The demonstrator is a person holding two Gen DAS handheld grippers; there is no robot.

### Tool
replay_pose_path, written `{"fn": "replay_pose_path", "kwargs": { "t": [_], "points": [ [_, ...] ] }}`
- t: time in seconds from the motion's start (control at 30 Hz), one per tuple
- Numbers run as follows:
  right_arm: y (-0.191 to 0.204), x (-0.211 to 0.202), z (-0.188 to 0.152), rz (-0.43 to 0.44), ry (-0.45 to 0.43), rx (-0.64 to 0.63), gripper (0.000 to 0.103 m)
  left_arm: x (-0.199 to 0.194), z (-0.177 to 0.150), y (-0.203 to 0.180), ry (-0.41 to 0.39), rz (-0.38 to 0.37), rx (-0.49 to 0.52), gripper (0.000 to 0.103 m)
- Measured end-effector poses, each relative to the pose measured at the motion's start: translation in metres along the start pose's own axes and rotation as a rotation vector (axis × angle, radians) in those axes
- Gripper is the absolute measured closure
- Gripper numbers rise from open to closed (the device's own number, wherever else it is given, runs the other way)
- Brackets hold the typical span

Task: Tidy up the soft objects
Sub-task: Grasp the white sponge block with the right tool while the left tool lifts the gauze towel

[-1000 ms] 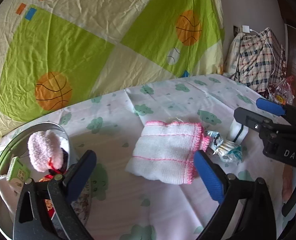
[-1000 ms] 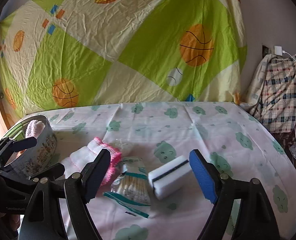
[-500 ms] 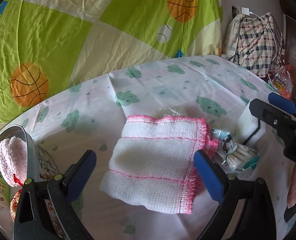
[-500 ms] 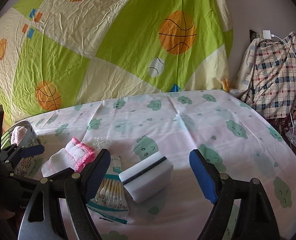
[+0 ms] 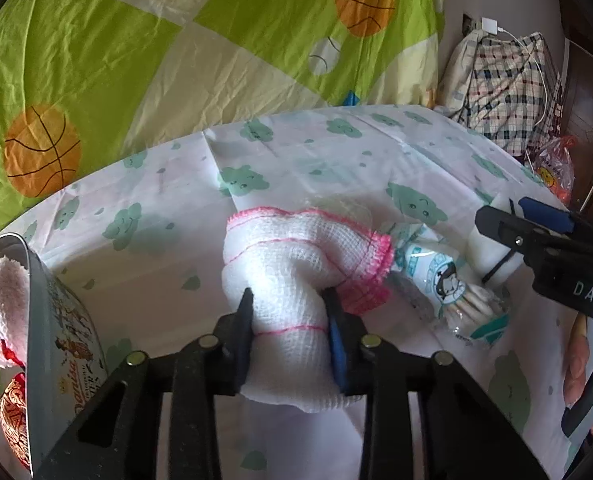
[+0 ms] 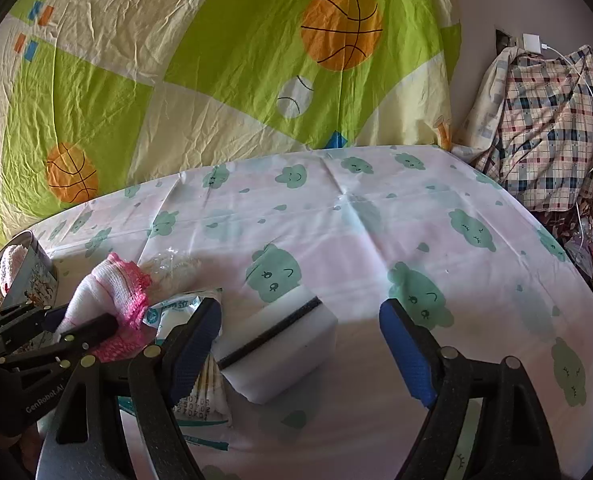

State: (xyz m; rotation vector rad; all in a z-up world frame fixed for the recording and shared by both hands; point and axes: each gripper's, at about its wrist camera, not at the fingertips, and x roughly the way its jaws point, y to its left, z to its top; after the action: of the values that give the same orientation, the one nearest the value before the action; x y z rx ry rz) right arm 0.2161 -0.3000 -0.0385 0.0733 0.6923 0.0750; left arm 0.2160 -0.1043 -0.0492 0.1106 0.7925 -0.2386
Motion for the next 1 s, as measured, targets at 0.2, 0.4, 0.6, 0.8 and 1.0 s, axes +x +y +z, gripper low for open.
{"fn": "replay_pose_path", "kwargs": {
  "t": [0.2, 0.4, 0.6, 0.8, 1.0],
  "points": [
    [0.003, 0.008, 0.001, 0.033, 0.041, -0.015, 0.044, -0.015, -0.005, 0.009, -0.067, 0.013, -0.040, 0.078],
    [0.012, 0.005, 0.000, 0.015, 0.027, -0.058, 0.056, -0.034, -0.010, 0.006, -0.152, 0.057, -0.027, 0.078],
    [0.004, -0.004, -0.001, 0.055, -0.022, -0.021, 0.060, -0.048, -0.014, 0.008, -0.217, 0.090, -0.034, 0.078],
    [0.009, -0.023, -0.001, 0.064, -0.114, -0.042, 0.060, -0.053, -0.017, 0.012, -0.236, 0.089, -0.047, 0.078],
    [0.010, -0.030, -0.002, 0.052, -0.156, -0.057, 0.060, -0.060, -0.021, 0.011, -0.261, 0.098, -0.044, 0.078]
  ]
}}
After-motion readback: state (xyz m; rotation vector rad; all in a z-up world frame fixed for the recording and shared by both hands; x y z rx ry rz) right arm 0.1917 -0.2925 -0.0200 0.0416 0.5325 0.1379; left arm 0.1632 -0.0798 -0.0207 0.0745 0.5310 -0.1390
